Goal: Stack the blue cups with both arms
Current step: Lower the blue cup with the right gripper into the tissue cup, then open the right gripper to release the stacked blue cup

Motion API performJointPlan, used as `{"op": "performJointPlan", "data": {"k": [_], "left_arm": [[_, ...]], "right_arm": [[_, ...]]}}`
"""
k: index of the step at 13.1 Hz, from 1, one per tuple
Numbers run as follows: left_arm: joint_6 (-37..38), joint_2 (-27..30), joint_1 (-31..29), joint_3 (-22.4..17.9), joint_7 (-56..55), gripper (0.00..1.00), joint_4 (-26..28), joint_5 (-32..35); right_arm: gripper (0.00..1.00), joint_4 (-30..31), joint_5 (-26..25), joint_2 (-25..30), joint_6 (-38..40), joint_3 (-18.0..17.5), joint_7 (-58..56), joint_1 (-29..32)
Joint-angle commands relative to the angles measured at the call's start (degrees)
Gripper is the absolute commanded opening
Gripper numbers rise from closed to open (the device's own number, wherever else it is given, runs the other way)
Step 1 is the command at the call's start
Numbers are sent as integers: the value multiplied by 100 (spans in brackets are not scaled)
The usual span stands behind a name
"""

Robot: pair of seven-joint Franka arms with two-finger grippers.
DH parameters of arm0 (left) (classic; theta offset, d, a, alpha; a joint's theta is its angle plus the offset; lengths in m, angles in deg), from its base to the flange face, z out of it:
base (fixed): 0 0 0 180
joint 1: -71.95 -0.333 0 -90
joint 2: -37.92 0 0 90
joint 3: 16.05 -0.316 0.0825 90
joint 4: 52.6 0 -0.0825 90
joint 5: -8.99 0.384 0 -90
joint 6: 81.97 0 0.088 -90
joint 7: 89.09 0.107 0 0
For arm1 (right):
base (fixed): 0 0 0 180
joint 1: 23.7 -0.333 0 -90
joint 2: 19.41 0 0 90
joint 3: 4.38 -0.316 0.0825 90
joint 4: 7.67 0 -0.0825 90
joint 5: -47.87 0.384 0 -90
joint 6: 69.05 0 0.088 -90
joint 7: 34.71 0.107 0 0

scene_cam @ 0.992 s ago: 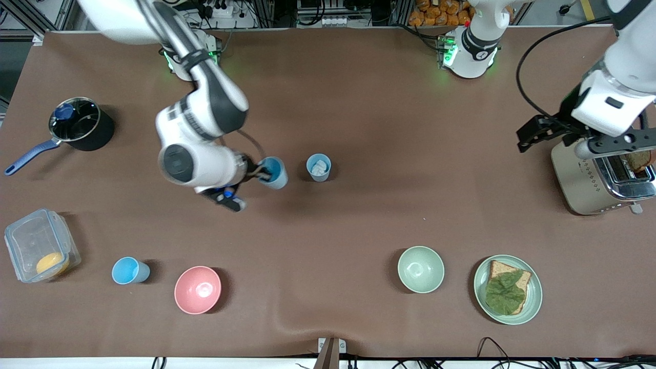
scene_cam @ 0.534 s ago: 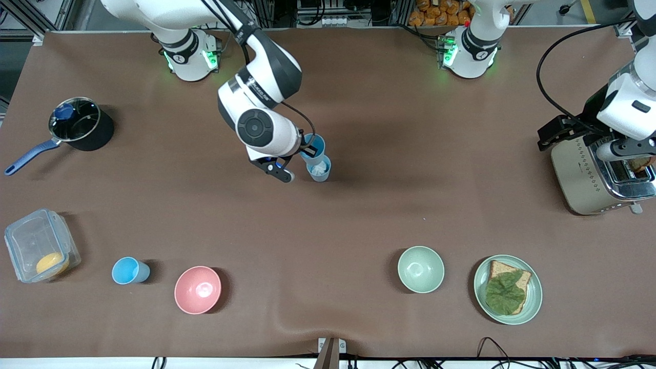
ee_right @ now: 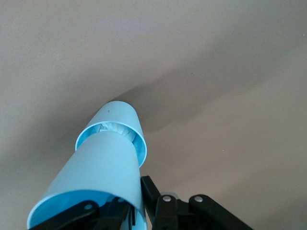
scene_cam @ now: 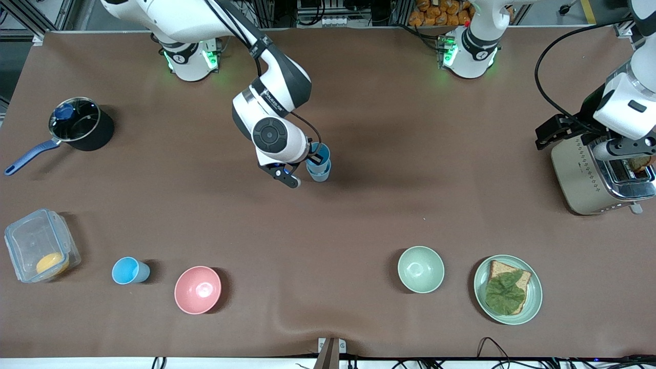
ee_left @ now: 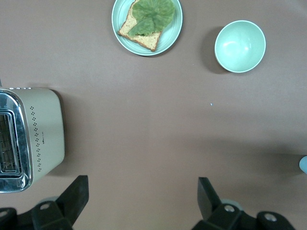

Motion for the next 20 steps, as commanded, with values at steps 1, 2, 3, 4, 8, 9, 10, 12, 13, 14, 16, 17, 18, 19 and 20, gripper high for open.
{"op": "performJointPlan", "data": {"k": [1, 2, 3, 4, 8, 9, 10, 12, 13, 14, 16, 17, 18, 19, 20], "left_arm": [[71, 90, 32, -22, 6, 100, 65, -110], [71, 90, 32, 13, -11, 100, 65, -110], [71, 90, 32, 13, -12, 100, 65, -110], [71, 73, 23, 13, -12, 100, 56, -127], [54, 55, -3, 13, -12, 100, 47, -128], [45, 55, 14, 13, -20, 100, 47, -127], [28, 37, 14, 13, -20, 100, 47, -127], [10, 37, 23, 13, -20, 100, 56, -136], [10, 37, 32, 13, -20, 100, 56, -136], [27, 46, 32, 31, -20, 100, 56, -128], [54, 72, -3, 31, 15, 100, 56, -127], [54, 72, -12, 31, 32, 100, 56, -127], [54, 72, -12, 31, 32, 100, 56, -127], [54, 90, -12, 31, 6, 100, 56, -127], [62, 90, -12, 31, -3, 100, 56, -127]], "right_arm": [[0, -147, -110, -119, 37, 67, 203, -165], [0, -147, -145, -145, 2, 67, 212, -165], [0, -147, -154, -189, -42, 67, 221, -165], [0, -147, -180, -233, -86, 67, 221, -200], [2, -147, -312, -277, -95, 76, 265, -184], [89, -147, -243, -234, -43, 67, 335, -148], [100, -138, -338, -172, -33, 76, 318, -183], [100, -217, -339, 29, 28, 76, 318, -139], [100, -270, -339, 117, 228, 94, 318, -87], [100, -462, -347, 214, 570, 102, 292, 18], [100, -892, -618, 442, 1325, 85, -127, 421], [100, -999, -742, 609, 1633, 76, -731, 641], [100, -1008, -752, 819, 1724, 85, -1407, 904], [100, -982, -752, 1039, 1768, 85, -2005, 1229], [100, -973, -761, 1189, 1847, 94, -2429, 1545]]}}
